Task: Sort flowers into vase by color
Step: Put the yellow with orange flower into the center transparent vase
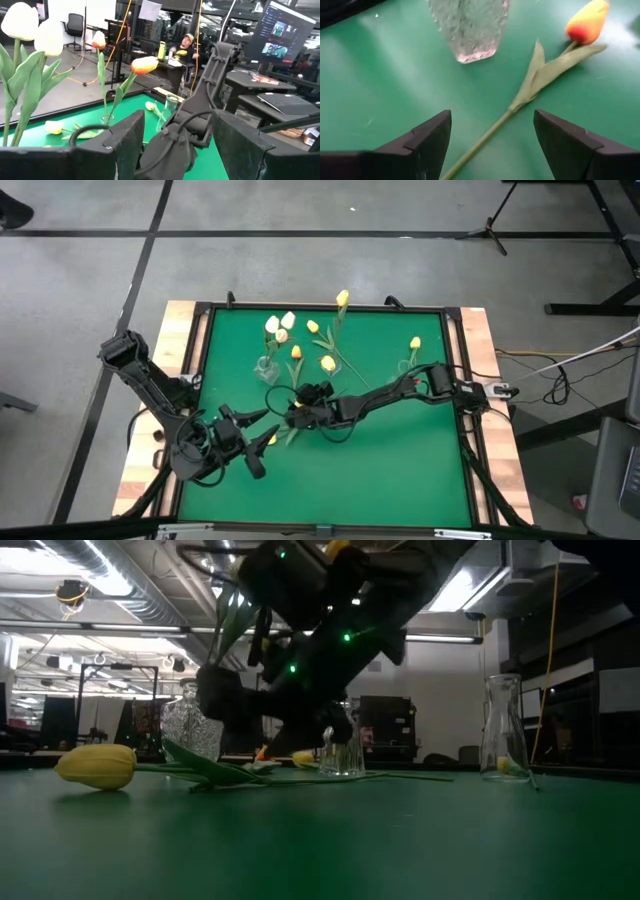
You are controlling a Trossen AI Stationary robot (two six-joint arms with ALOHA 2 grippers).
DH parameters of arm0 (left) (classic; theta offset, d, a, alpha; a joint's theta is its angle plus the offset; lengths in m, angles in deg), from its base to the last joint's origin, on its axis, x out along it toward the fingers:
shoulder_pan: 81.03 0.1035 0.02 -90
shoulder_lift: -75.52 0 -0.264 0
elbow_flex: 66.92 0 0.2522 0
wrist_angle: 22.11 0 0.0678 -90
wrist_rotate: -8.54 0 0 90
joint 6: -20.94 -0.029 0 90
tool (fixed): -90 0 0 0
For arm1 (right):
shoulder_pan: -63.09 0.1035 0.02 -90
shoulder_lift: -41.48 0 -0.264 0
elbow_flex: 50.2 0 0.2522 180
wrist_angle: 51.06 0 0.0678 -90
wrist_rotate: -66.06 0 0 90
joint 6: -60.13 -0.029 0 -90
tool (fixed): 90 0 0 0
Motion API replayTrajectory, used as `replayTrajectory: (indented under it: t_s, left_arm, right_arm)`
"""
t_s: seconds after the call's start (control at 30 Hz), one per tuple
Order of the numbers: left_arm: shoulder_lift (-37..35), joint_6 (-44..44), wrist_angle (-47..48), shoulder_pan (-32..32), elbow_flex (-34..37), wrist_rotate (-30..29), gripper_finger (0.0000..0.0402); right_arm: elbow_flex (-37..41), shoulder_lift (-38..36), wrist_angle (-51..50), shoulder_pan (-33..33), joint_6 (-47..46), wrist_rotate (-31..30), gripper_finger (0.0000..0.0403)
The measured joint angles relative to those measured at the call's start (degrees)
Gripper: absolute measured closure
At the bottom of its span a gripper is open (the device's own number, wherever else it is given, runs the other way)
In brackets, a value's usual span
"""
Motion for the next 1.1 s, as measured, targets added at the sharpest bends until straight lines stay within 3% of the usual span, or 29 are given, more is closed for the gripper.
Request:
replayTrajectory:
  t_s: [0.4,0.93,1.1]
  left_arm:
    - [0.0,0.0,0.4,0.0,0.0,0.0,0.0175]
    - [0.0,0.0,0.4,0.0,0.0,0.0,0.0175]
    - [0.0,0.0,0.4,0.0,0.0,0.0,0.0175]
  right_arm:
    - [-0.1,3.5,1.3,-0.2,-2.7,0.7,0.0135]
    - [-0.1,3.4,-5.0,-0.3,-5.6,3.3,0.0387]
    - [-0.1,3.5,-5.2,-0.3,-6.4,4.8,0.0391]
